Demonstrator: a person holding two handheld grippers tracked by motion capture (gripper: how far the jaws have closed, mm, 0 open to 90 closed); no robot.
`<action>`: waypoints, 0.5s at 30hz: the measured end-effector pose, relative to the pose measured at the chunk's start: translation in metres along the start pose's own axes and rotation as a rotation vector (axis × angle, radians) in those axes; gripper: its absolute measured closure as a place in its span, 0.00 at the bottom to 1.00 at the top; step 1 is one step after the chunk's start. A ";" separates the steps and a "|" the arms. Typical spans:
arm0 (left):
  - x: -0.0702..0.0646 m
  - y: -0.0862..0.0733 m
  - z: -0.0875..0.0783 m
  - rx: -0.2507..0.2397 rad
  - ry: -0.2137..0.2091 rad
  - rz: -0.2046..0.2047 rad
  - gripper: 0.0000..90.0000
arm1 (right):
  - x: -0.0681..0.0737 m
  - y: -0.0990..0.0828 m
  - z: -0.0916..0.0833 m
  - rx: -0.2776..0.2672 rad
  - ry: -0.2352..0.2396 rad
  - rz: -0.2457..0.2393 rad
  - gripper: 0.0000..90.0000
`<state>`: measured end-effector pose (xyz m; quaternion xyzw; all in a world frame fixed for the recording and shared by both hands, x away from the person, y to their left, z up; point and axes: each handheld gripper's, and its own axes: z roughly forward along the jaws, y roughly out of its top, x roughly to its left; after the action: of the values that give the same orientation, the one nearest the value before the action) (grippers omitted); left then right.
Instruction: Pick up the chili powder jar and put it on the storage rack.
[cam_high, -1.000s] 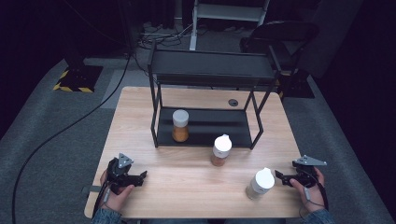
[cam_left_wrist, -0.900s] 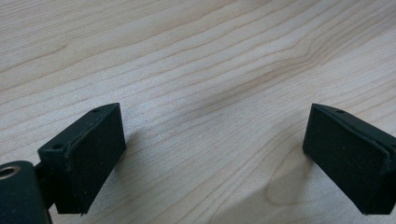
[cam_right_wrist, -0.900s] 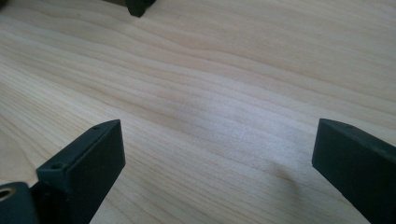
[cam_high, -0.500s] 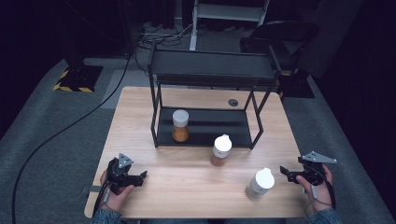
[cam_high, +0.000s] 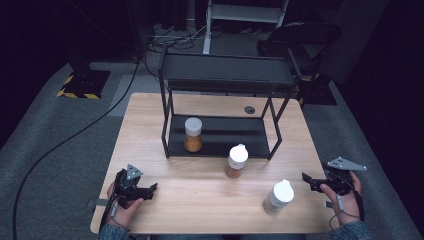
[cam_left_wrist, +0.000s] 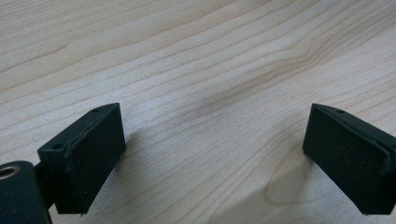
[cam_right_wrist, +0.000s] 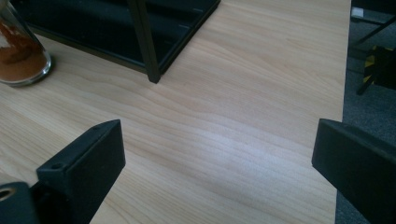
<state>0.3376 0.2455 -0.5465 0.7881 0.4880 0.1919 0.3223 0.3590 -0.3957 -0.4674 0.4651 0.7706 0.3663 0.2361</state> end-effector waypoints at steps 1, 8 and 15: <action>0.000 0.000 0.000 0.000 0.000 0.000 0.06 | 0.001 0.002 -0.001 -0.006 0.000 0.001 0.03; 0.000 0.000 0.000 0.000 0.000 0.000 0.06 | 0.007 0.014 -0.004 -0.017 0.010 -0.007 0.03; 0.000 0.000 0.000 0.001 0.000 0.000 0.06 | 0.015 0.027 -0.008 -0.029 0.019 -0.020 0.04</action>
<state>0.3376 0.2455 -0.5465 0.7882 0.4881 0.1916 0.3222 0.3615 -0.3770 -0.4418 0.4506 0.7719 0.3793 0.2391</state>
